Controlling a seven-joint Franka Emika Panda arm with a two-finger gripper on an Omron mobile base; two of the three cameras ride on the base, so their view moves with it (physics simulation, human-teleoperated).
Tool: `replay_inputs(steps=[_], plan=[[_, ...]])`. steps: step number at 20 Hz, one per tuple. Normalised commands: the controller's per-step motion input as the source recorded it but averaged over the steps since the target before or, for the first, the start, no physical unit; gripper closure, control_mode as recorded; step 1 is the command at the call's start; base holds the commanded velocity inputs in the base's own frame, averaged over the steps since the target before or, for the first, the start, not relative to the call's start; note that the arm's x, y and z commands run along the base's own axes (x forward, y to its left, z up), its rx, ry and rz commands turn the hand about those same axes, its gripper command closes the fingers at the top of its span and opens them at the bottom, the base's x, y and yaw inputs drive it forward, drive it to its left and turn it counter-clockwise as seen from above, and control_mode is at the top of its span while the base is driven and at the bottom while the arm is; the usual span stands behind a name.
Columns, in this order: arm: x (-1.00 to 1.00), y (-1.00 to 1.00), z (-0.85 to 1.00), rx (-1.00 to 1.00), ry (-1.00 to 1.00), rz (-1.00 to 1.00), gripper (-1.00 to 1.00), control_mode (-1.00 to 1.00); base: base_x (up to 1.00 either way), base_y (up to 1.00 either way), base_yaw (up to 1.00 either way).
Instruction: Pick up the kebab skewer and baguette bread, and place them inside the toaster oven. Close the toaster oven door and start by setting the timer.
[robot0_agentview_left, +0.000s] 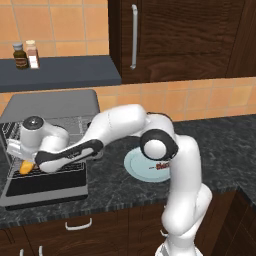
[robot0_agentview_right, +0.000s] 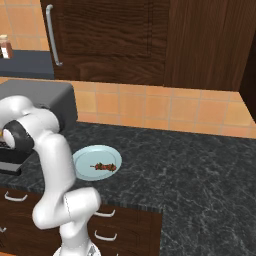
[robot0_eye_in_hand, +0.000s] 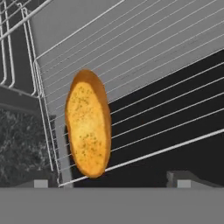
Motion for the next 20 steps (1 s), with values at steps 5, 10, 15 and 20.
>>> replay_inputs(steps=[5, 10, 15, 20], plan=[[-0.81, -1.00, 0.23, 0.00, -0.11, 0.00, -1.00, -1.00, 0.00, 0.00, 0.00], [-0.41, -1.00, 0.24, 0.11, 0.10, -0.07, -1.00, -1.00, 0.00, 0.00, 0.00], [-0.20, -1.00, 0.38, 0.07, 0.17, -0.20, -1.00, -1.00, 0.00, 0.00, 0.00], [-0.13, -1.00, 0.46, 0.06, 0.13, -0.23, -1.00, -1.00, 0.00, 0.00, 0.00]])
